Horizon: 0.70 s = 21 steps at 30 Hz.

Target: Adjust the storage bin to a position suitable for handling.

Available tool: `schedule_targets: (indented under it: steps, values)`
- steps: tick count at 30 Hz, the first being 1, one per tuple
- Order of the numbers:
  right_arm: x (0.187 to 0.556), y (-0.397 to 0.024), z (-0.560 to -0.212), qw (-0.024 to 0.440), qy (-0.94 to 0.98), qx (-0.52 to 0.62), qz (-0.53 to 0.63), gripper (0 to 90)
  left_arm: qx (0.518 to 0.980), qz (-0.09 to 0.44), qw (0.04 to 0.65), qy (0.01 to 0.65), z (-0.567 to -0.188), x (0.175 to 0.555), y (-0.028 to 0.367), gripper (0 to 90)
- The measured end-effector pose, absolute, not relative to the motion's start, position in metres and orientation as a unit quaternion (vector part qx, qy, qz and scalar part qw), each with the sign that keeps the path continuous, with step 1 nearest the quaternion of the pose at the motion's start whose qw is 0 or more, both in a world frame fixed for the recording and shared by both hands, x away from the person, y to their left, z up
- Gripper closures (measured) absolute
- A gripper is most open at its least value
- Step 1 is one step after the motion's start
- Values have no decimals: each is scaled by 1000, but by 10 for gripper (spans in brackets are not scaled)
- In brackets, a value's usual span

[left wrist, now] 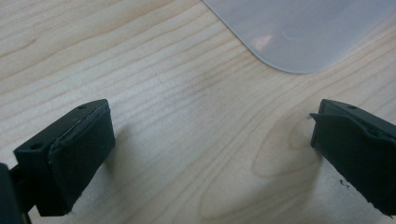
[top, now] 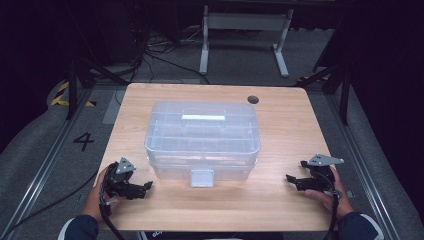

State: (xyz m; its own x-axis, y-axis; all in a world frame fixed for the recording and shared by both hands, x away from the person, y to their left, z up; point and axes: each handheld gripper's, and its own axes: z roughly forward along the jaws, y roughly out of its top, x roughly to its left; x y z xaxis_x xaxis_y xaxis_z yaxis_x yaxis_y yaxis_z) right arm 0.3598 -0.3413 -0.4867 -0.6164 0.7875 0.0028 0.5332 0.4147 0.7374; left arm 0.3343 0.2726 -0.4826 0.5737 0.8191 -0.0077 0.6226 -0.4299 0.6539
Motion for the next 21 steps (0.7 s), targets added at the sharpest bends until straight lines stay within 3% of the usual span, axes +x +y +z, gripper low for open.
schedule_targets:
  steps: [1,2,4,7,21]
  values:
    - [359,-341,-487,175,824,397,364,190,831,158,310,433,-483,335,272,0]
    - [358,-342,-486,172,827,382,375,283,831,158,310,433,-483,336,272,0]
    - [358,-341,-486,172,827,382,376,300,831,157,311,434,-483,336,272,0]
    - [359,-340,-486,176,827,382,374,269,830,158,310,435,-483,335,272,0]
    - [356,-333,-475,196,826,378,369,303,845,152,313,406,-482,335,277,3]
